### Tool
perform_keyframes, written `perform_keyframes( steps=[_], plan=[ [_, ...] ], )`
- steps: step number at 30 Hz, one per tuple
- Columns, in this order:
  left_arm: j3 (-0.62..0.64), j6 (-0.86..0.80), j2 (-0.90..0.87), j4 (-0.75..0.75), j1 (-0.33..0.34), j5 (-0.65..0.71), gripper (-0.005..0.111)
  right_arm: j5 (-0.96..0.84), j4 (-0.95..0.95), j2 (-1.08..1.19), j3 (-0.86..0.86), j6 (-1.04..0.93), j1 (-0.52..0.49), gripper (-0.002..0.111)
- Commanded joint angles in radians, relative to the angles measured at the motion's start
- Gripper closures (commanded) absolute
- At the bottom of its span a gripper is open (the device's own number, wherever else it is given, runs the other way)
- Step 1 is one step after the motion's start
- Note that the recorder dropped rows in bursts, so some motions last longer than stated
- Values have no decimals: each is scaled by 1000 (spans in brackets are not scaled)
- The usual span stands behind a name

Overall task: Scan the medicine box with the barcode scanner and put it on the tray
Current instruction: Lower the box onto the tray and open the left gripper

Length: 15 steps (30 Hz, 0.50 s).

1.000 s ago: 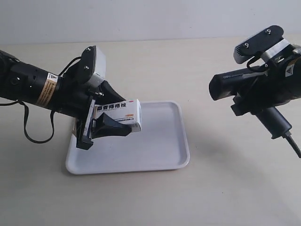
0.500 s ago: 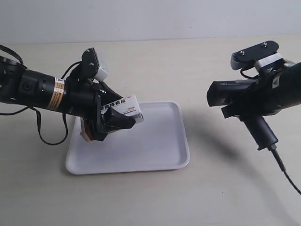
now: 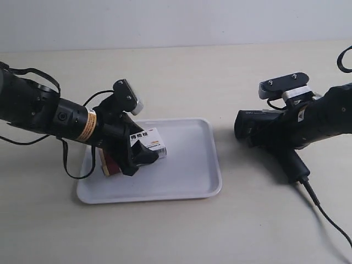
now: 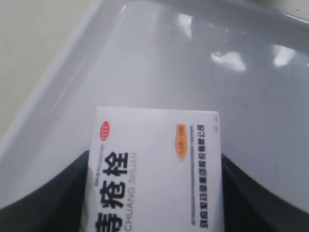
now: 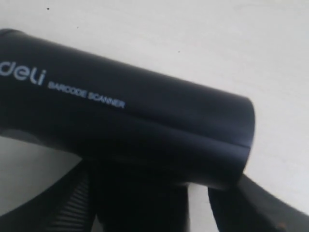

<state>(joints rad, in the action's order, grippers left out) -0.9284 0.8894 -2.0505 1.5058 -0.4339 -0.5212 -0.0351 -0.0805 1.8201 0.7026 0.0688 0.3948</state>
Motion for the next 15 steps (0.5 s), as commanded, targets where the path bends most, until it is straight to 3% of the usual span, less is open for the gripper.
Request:
perform_keyframes(
  steps=[1,2,5,10,12,14,15],
  plan=[
    [-2,5,2,10,-21,46,12,-6,24,5,3,30,1,29],
    [-2,5,9,16,-21,46,1,-8,24,-5,3,30,1,22],
    [-2,11,59,27,-21,46,2,-65,24,-69,3,28,1,13],
    [-2,234,260,152,-14,48,2,-221,24,-328,3,28,1,19],
    [-2,386,378,239,-14,52,9,-285,17,-465,3,28,1,27],
    [10,480,486,239,-3,47,26,-326,6,-623,3,28,1,40],
    [22,518,545,239,7,45,40,-333,6,-701,2,28,1,50]
  ],
)
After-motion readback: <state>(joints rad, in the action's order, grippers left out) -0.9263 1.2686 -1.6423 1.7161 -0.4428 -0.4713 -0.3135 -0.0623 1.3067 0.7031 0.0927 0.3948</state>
